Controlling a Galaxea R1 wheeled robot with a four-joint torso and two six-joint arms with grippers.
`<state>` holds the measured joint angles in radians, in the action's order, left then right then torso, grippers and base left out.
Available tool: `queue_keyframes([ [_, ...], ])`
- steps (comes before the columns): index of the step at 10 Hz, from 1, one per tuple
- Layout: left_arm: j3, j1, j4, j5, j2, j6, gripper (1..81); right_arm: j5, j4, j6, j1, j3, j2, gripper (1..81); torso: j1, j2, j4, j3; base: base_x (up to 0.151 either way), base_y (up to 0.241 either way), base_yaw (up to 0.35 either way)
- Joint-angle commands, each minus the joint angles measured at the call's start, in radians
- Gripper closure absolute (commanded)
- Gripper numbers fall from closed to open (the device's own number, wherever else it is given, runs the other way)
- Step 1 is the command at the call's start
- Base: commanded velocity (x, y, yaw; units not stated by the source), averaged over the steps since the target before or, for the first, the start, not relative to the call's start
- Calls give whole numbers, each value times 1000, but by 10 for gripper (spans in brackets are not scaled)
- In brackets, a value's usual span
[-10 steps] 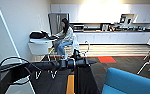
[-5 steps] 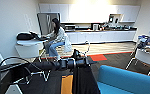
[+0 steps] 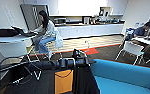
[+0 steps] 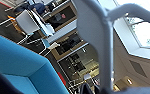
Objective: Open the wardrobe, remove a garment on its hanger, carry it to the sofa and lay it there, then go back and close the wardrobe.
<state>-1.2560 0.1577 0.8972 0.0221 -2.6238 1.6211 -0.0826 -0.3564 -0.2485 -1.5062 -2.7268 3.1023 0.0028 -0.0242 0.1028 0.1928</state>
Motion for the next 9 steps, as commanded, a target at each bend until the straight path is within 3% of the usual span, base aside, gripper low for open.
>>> queue_keyframes([
  [1,33,-183,28,19,-6,-20,811,70,-9,-3,26,7,11,10,0,0,0,0,0,0,-242],
  [9,46,-183,29,21,8,-20,811,70,-9,-3,25,7,12,10,0,0,0,-2,0,0,-244],
])
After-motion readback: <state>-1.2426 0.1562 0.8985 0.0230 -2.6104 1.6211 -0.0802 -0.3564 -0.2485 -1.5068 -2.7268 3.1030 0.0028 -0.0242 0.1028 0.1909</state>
